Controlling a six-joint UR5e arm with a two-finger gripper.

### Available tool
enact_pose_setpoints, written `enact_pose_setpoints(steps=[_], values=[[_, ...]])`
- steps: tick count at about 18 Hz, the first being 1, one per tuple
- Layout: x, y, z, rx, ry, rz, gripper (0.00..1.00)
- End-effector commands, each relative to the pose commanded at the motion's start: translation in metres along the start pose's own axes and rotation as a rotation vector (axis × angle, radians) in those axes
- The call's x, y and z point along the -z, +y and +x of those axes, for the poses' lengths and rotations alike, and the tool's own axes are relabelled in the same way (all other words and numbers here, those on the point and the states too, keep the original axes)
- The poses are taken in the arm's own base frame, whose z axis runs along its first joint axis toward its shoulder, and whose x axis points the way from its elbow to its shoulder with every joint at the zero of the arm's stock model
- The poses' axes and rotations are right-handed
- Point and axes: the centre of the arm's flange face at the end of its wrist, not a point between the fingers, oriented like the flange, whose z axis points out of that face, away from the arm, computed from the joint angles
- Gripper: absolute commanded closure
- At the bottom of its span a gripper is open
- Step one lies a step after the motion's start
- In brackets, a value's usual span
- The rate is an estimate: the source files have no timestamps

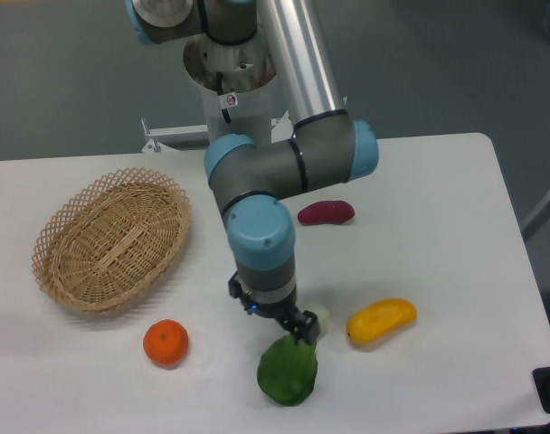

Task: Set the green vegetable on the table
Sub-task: 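Raise the open gripper away from the placed bok choy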

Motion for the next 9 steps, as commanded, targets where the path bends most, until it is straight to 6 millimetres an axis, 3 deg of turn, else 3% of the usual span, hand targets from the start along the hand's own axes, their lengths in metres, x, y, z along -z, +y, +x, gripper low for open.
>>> enact_pose_setpoints(steps=[3, 9], values=[[0.009, 0.031, -0.037, -0.012, -0.018, 0.002, 0.00], [0.006, 0.093, -0.085, -0.065, -0.019, -0.019, 0.00]])
